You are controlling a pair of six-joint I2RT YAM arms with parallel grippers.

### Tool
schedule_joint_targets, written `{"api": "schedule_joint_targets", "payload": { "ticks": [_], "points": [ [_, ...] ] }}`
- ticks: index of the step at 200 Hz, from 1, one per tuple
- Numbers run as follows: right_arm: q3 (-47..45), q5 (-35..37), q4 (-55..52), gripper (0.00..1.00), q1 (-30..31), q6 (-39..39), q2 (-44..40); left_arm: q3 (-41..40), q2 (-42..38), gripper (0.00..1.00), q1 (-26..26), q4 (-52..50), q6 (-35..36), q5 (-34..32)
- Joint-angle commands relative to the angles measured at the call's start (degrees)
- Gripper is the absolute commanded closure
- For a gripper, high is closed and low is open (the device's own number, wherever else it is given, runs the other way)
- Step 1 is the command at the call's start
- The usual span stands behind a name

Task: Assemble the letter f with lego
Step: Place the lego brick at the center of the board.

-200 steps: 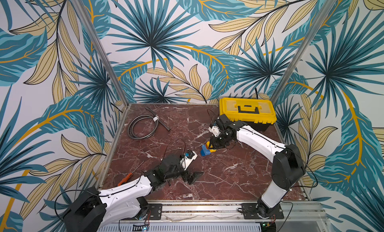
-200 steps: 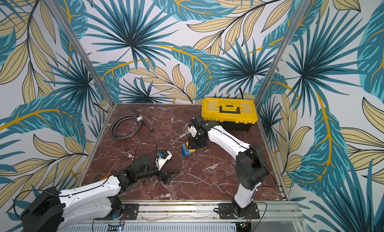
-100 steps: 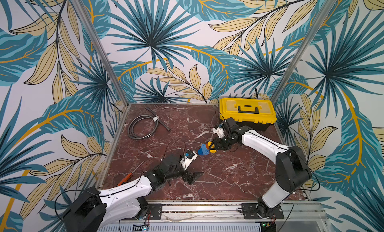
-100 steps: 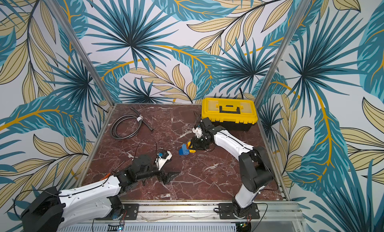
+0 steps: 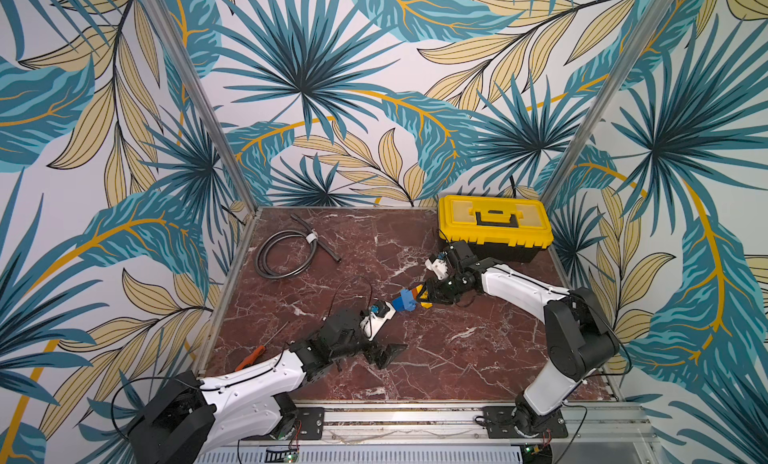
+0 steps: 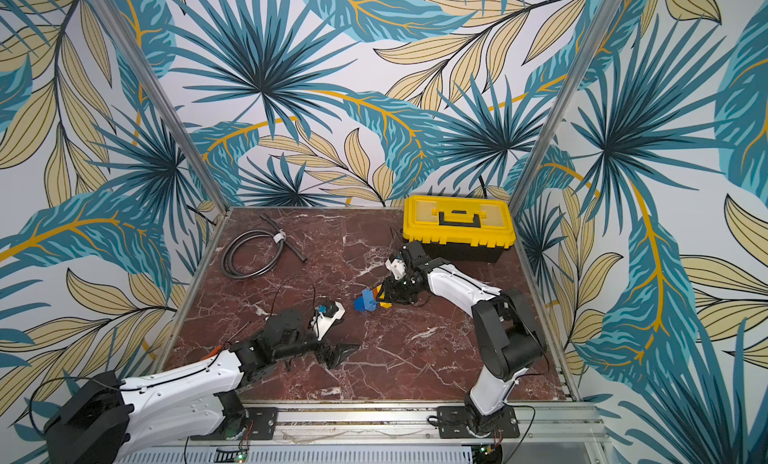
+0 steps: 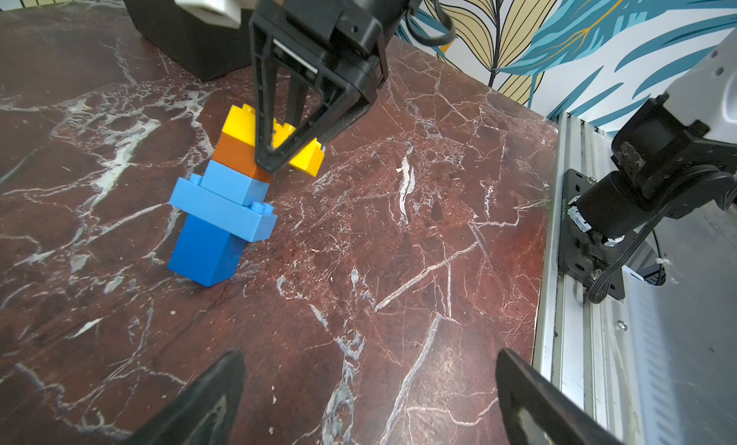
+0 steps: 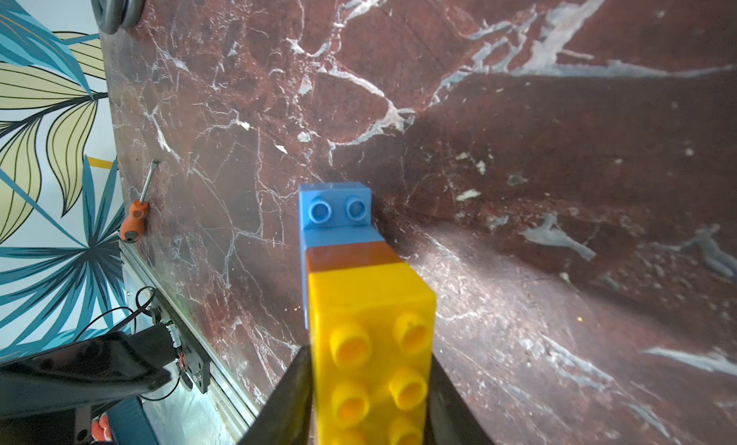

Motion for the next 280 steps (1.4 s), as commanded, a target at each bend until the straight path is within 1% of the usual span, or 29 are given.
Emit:
{"api": "schedule_joint_targets", "payload": {
  "ticks": [1,109,171,203,232,246,261,271,280],
  "points": [
    [-1.9,-0.9,2.6,0.57,-0.5,1.0,1.3,2.0,0.4,0.01,-0.2,0.5,-0.1,0.3],
    [-3.7,-2.2,6.4,0.53,-1.6,1.4,5.0,1.9,0.7,0.01,-0.1,0.5,-0.4,0.2],
    [-4.2,-0.3,4.7,0.5,-1.5,0.2,4.1,1.9,0.6,0.01,-0.2,0.5,-0.6,0.3],
    [-4.7,0.3,3.5,0.5,-1.5,-0.2,2.9,1.9,0.2,0.01,-0.1,0.5,-0.7,0.2],
    [-6.6,2.0,2.2,0.52,-1.5,-0.3,-1.5,1.8,-0.4,0.01,-0.1,0.5,-0.8,0.0],
    [-7.5,2.6,1.1,0.54,-1.5,-0.3,-3.7,1.9,-0.5,0.01,-0.2,0.5,-0.9,0.0],
    [-8.8,2.6,0.8,0.59,-1.5,0.1,-5.8,1.8,-0.5,0.01,-0.1,0.5,-0.9,0.0],
    [-9.7,2.3,0.8,0.65,-1.6,0.4,-6.7,2.0,-0.5,0.01,-0.2,0.5,-0.9,0.1],
    [-10.7,2.1,1.1,0.67,-1.4,0.6,-7.4,1.9,-0.6,0.01,-0.1,0.5,-0.9,0.0]
  ]
}}
